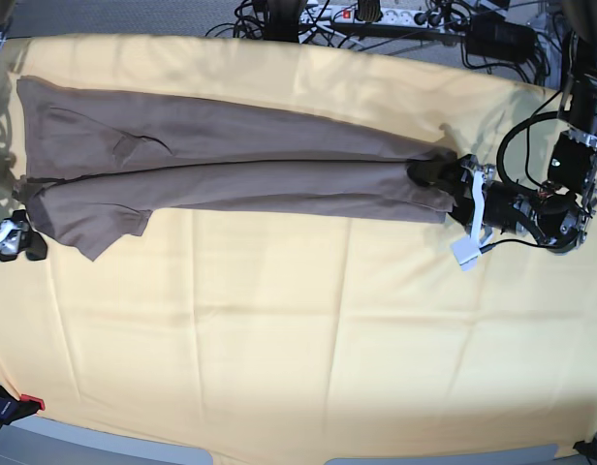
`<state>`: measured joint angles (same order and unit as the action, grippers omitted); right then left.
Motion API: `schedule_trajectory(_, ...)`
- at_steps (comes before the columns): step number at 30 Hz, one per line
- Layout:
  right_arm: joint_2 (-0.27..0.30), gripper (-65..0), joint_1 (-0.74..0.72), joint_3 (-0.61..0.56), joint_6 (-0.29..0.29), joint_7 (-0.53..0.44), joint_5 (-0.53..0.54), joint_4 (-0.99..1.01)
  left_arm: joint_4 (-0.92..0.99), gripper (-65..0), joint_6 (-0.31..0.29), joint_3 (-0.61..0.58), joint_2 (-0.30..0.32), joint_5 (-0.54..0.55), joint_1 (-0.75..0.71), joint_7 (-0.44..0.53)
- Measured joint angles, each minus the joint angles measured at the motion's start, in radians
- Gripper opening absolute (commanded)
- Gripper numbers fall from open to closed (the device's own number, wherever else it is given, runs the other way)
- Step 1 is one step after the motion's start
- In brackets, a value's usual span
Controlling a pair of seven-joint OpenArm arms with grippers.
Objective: Fold the T-shirt properly
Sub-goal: 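Tuck the sleeve end under with the right gripper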
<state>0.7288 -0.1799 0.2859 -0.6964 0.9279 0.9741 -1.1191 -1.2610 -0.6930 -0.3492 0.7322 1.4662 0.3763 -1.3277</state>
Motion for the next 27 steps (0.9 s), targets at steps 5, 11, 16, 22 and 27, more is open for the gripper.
schedule_trajectory(5, -0.101, -17.0, 0.002, 0.0, 0.0, -0.061, -0.191, 0.0, 0.0, -31.4, 0.0, 0.0, 0.0, 0.0, -0.003, 0.0)
schedule_trajectory(11, -0.179, -17.0, 0.002, 0.0, 0.021, -0.188, -0.402, 0.001, 0.0, -31.4, 0.0, 0.0, 0.0, 0.0, -0.005, -0.001)
schedule_trajectory(16, -0.201, -27.8, -0.001, 0.0, 0.022, -0.197, -0.406, 0.001, 0.0, -31.4, 0.0, 0.0, 0.0, 0.0, -0.005, -0.001)
schedule_trajectory(22, -0.2, -65.0, 0.002, 0.0, 0.004, -0.136, -0.299, 0.001, 0.0, -31.4, 0.0, 0.0, 0.0, 0.0, -0.005, -0.001)
schedule_trajectory(27, -0.169, -65.0, 0.002, 0.0, 0.004, -0.093, -0.185, 0.001, 0.0, -31.4, 0.0, 0.0, 0.0, 0.0, -0.005, -0.001)
